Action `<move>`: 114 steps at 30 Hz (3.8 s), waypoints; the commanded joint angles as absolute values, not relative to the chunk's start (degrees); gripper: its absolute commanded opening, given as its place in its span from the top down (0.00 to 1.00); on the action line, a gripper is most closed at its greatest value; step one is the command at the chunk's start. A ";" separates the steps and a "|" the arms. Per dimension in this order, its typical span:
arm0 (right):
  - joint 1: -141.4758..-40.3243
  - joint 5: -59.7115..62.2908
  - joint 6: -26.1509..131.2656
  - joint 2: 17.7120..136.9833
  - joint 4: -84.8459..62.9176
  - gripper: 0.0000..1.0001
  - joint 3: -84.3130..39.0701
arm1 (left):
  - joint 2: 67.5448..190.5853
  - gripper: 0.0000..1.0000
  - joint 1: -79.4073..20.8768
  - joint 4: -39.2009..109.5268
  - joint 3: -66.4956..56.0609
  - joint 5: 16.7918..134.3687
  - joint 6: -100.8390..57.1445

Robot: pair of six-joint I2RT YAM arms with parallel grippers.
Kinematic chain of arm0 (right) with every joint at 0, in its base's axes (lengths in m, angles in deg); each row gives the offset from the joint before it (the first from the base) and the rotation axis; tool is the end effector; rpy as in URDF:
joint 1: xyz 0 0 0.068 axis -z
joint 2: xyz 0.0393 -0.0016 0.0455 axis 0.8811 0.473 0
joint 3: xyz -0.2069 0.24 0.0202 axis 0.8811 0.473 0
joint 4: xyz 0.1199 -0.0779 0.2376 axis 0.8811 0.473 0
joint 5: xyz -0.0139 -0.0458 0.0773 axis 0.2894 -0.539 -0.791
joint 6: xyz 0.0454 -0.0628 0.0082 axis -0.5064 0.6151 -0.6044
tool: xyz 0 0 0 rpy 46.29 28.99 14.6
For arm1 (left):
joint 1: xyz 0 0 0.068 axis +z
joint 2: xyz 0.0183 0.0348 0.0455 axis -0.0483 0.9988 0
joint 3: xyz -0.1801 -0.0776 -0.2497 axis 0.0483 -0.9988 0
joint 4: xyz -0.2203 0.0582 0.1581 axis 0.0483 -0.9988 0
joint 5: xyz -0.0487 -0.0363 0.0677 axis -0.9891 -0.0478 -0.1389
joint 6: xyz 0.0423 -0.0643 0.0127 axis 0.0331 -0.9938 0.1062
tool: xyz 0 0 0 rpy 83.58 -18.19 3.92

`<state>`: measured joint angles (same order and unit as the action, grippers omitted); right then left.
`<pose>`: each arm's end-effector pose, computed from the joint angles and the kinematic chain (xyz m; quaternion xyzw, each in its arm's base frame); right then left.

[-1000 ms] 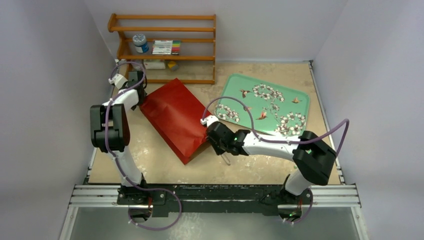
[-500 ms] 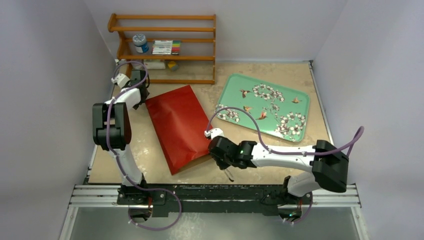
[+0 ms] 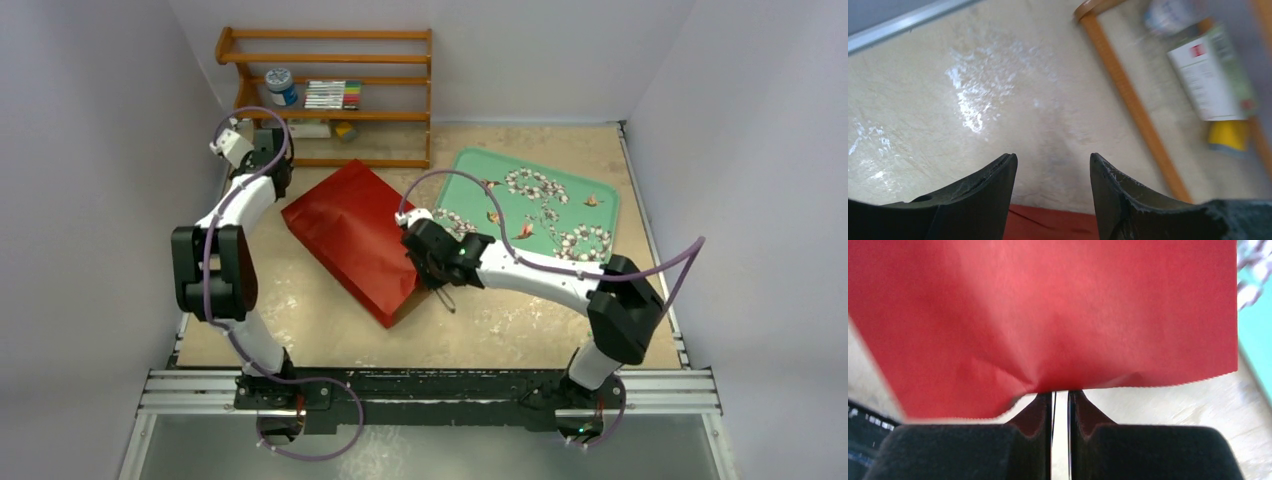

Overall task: Take the fake bread out of the paper bag
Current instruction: Take out the fake bread from the paper bag, then place the fake bread in the container.

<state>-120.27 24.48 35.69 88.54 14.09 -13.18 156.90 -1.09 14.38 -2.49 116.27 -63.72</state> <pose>0.2135 0.3141 0.2535 -0.2377 0.9064 0.1171 0.3288 0.4375 0.0485 0.2484 -0.5042 0.7447 0.0802 0.4299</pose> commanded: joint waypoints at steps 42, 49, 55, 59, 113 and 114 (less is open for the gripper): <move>-126.55 24.36 25.81 64.40 28.53 0.99 -3.80 | 172.01 0.45 -19.52 12.84 14.62 123.71 -67.30; -128.42 25.15 19.36 60.48 38.84 0.99 -6.25 | 171.72 0.44 -17.04 11.39 14.89 123.40 -68.81; -128.79 25.35 14.24 56.76 44.82 1.00 -8.15 | 170.26 0.44 -13.81 10.81 13.68 122.61 -69.97; -129.01 25.46 11.19 52.84 47.97 1.00 -9.24 | 169.03 0.44 -11.48 10.83 12.35 121.89 -69.87; -105.89 35.74 17.63 93.22 8.53 0.68 -16.41 | 142.47 0.43 -5.23 13.62 -5.98 124.59 -69.64; -105.89 35.33 17.70 92.95 8.62 0.66 -16.08 | 142.57 0.43 -5.23 13.41 -5.82 124.70 -69.74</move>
<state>-106.04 36.46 16.85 96.95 11.79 -17.12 144.57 -5.71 13.79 -6.06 121.82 -68.40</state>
